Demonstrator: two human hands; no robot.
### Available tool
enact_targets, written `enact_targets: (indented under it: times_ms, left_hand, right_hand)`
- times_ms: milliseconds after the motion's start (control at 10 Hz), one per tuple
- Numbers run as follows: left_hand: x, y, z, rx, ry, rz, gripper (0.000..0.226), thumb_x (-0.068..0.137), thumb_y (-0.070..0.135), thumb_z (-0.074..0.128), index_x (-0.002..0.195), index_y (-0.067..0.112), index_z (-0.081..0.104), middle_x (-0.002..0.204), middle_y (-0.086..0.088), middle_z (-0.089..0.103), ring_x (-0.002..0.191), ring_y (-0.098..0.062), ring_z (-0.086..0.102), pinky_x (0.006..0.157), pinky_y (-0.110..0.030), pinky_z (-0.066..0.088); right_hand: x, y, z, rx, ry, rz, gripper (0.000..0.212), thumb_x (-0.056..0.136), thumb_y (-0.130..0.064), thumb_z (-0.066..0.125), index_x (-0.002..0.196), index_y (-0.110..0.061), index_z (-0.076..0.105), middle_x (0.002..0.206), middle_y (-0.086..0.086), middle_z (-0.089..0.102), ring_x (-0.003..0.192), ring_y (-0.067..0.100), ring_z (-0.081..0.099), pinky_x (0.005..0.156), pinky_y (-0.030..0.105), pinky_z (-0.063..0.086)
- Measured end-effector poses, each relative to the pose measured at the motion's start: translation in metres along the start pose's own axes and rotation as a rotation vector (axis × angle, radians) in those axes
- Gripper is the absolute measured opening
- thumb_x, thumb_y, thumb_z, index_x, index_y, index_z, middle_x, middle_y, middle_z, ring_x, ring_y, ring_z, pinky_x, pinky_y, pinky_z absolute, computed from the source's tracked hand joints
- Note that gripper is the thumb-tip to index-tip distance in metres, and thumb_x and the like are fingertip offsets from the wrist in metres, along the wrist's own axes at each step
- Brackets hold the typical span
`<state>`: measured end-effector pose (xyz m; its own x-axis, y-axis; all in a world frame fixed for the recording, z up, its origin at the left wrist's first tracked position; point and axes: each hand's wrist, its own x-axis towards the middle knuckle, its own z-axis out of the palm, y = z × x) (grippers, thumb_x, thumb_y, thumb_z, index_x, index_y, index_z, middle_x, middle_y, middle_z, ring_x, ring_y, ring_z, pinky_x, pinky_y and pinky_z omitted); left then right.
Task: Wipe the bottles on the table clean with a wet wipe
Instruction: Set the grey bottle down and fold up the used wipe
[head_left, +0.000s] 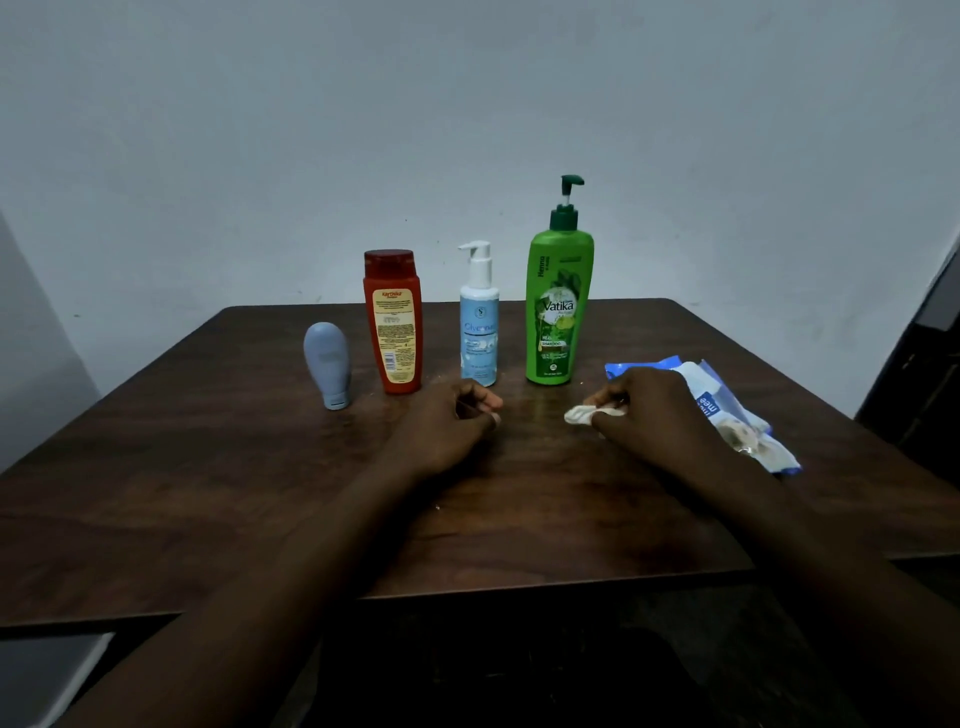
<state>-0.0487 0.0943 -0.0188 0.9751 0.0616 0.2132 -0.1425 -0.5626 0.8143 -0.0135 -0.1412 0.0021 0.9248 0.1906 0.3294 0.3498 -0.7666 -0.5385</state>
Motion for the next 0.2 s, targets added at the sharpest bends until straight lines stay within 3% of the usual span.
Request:
enact_targets:
  times_ms: [100,200]
  left_hand:
    - [-0.003,-0.006,-0.008,0.055,-0.024,-0.031,0.013,0.093,0.023,0.069,0.105,0.026,0.069,0.1,0.007,0.07,0.091,-0.008,0.066,0.083,-0.027,0.056]
    - [-0.006,-0.01,-0.015,0.023,-0.021,-0.073,0.013,0.093,0.025,0.068,0.106,0.028,0.067,0.102,0.006,0.07,0.092,-0.01,0.068,0.087,-0.032,0.057]
  right_hand:
    - [-0.003,0.003,0.003,-0.094,-0.138,0.046,0.027,0.078,-0.047,0.08,0.089,-0.023,0.078,0.074,-0.01,0.069,0.074,0.003,0.064,0.066,0.022,0.047]
    - [-0.009,-0.011,-0.001,-0.245,-0.145,0.026,0.021,0.082,-0.05,0.074,0.083,-0.031,0.067,0.085,-0.012,0.066,0.09,0.012,0.066,0.077,0.03,0.053]
